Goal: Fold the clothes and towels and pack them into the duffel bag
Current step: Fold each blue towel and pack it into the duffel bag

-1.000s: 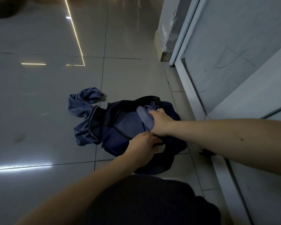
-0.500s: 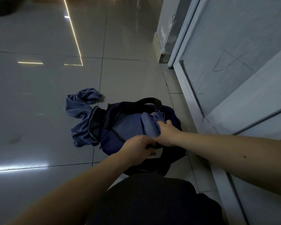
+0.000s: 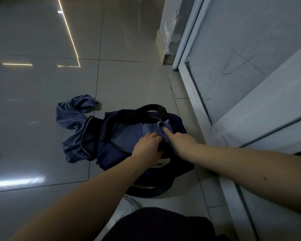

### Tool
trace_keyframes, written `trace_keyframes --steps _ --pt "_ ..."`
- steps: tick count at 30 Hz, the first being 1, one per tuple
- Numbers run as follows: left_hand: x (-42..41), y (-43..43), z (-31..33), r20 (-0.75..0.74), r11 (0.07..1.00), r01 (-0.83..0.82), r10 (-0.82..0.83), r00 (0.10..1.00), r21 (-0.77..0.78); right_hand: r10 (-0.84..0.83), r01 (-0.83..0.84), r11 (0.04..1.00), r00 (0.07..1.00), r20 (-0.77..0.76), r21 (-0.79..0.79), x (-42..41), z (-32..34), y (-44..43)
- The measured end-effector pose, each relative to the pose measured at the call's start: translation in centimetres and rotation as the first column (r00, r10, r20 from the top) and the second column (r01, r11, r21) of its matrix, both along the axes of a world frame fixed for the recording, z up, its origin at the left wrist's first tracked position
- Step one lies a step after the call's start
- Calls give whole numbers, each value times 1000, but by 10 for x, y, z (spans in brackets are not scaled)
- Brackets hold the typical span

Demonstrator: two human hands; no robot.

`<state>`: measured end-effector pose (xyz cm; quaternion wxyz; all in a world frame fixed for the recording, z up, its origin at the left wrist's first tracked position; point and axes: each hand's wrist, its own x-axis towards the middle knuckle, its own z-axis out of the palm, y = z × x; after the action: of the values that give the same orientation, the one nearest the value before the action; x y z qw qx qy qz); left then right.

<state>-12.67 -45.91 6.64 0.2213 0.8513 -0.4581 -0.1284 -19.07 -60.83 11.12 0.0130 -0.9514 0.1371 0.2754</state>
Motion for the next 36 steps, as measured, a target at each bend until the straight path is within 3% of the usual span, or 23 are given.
trace_keyframes --steps 3,6,9,13,16,19,29,36 --pt "0 -4 -1 32 999 19 -20 999 44 25 -24 998 999 22 -61 -4 -5 2" --pt "3 -6 0 32 999 -24 23 999 25 75 -61 994 986 152 -96 -7 -3 2" --pt "6 -8 2 23 998 -57 57 998 2 -25 15 999 959 281 39 -13 -2 -4" --pt "8 -13 2 62 997 25 -29 998 68 -203 136 969 914 351 207 -18 -1 -16" --pt "14 -17 3 114 981 109 -129 985 161 -293 228 949 892 345 217 -8 -1 -25" --pt "16 -21 3 143 957 172 -209 967 232 -324 300 946 894 309 125 10 -6 -37" --pt "13 -28 3 195 937 187 -250 948 294 -252 248 967 964 80 60 32 -8 -48" --pt "12 -30 6 211 916 208 -291 933 344 -389 360 919 893 226 161 26 16 -61"
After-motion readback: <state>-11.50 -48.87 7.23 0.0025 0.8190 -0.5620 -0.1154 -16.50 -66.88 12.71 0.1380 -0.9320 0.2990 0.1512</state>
